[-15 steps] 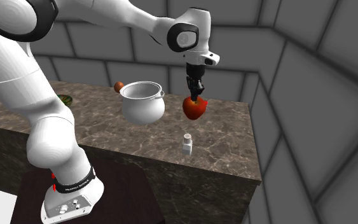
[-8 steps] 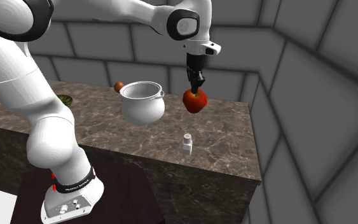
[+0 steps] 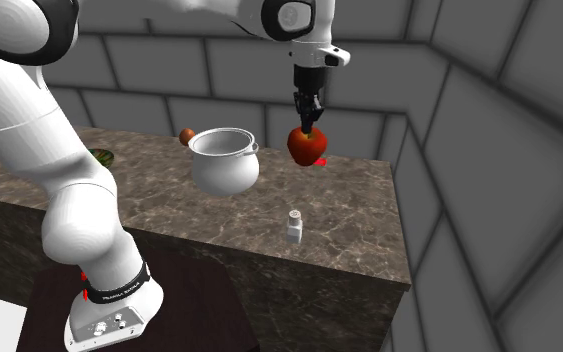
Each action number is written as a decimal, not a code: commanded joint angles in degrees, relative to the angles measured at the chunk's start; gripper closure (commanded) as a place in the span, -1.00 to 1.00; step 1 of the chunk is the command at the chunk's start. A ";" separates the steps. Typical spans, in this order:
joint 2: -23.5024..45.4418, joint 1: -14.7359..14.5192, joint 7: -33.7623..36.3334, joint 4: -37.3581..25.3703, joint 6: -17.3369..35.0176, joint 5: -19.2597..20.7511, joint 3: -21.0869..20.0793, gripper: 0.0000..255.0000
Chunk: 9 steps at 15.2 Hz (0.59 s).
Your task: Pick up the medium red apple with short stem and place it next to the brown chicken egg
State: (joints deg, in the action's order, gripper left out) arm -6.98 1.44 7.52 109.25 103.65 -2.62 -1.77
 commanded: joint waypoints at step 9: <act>-2.34 -1.69 4.00 -2.79 -4.97 -0.28 -2.15 1.00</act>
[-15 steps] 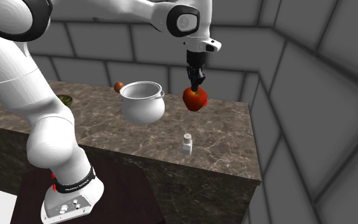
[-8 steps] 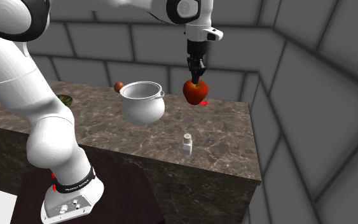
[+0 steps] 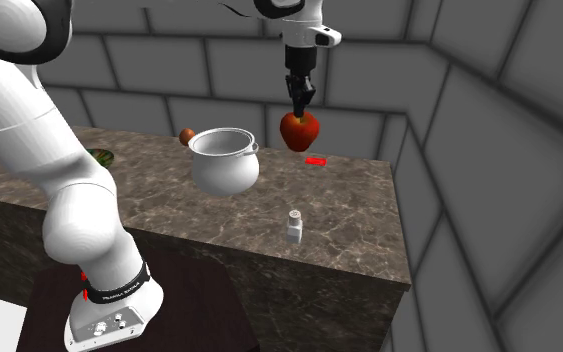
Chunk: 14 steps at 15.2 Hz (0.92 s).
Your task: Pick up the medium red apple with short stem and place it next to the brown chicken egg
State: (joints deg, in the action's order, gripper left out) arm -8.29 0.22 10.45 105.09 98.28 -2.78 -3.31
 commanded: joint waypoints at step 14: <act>-6.83 -8.14 19.48 6.79 1.13 -2.92 -12.18 1.00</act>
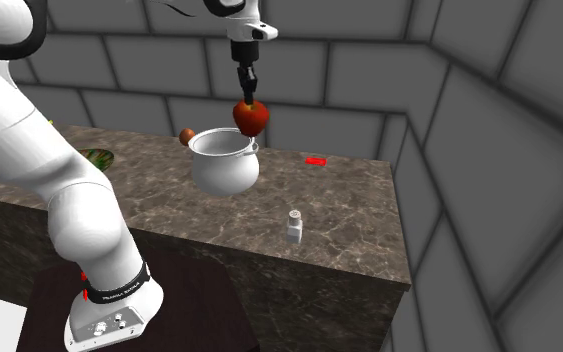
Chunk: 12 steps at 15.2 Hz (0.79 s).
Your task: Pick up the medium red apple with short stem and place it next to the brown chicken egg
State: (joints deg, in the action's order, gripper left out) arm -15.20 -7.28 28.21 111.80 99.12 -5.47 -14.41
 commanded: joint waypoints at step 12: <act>4.67 -6.75 19.47 -5.36 0.43 -0.25 -12.57 1.00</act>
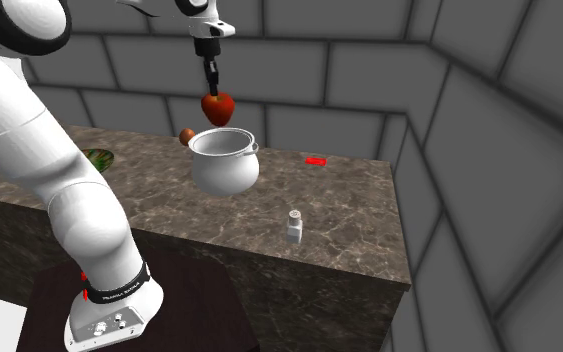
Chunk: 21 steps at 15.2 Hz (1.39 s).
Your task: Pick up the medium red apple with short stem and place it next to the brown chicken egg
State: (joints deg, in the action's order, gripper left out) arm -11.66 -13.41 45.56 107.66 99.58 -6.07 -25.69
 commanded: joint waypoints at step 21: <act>14.59 -7.88 21.26 -7.02 6.10 7.87 -11.70 1.00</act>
State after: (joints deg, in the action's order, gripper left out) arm 2.74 -21.21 66.66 100.00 104.83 1.65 -37.34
